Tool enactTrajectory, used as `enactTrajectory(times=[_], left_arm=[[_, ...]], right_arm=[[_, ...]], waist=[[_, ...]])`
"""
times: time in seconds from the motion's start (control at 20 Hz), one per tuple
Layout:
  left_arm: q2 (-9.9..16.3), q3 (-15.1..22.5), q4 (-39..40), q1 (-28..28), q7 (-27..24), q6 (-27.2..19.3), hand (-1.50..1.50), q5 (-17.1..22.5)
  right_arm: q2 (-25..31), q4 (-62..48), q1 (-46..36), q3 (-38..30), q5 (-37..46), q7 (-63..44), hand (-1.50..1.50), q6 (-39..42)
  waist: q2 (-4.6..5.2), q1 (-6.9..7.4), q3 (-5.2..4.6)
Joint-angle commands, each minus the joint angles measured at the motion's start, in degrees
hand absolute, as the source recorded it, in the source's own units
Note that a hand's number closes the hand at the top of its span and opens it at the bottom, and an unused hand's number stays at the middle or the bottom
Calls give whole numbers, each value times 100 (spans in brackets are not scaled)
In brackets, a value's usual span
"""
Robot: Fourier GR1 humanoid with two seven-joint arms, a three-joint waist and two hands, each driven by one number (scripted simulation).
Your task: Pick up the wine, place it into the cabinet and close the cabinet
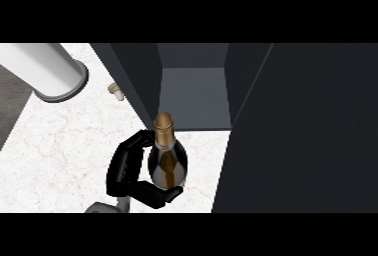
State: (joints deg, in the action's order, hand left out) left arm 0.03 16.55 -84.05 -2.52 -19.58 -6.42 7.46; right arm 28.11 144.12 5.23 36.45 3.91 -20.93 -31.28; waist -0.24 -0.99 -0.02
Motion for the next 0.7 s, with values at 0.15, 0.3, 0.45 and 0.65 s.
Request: enactTrajectory(times=[0.15,0.3,0.45,0.65], left_arm=[[-2,-144,543,-581,-54,-416,150,-242],[6,-488,1207,-1218,-123,-193,150,-127],[-1,-324,1385,-1319,-114,-409,150,-214],[5,-594,1945,-2170,189,-398,150,-17]], right_arm=[[316,1312,587,-153,-183,-149,-150,132],[174,1094,528,-62,-69,-75,-150,108],[196,1147,604,64,50,-77,-150,92],[279,1373,656,-26,47,-250,-150,0]], waist=[[8,-20,5],[21,-12,-1],[16,-2,-2],[18,-60,-7]])
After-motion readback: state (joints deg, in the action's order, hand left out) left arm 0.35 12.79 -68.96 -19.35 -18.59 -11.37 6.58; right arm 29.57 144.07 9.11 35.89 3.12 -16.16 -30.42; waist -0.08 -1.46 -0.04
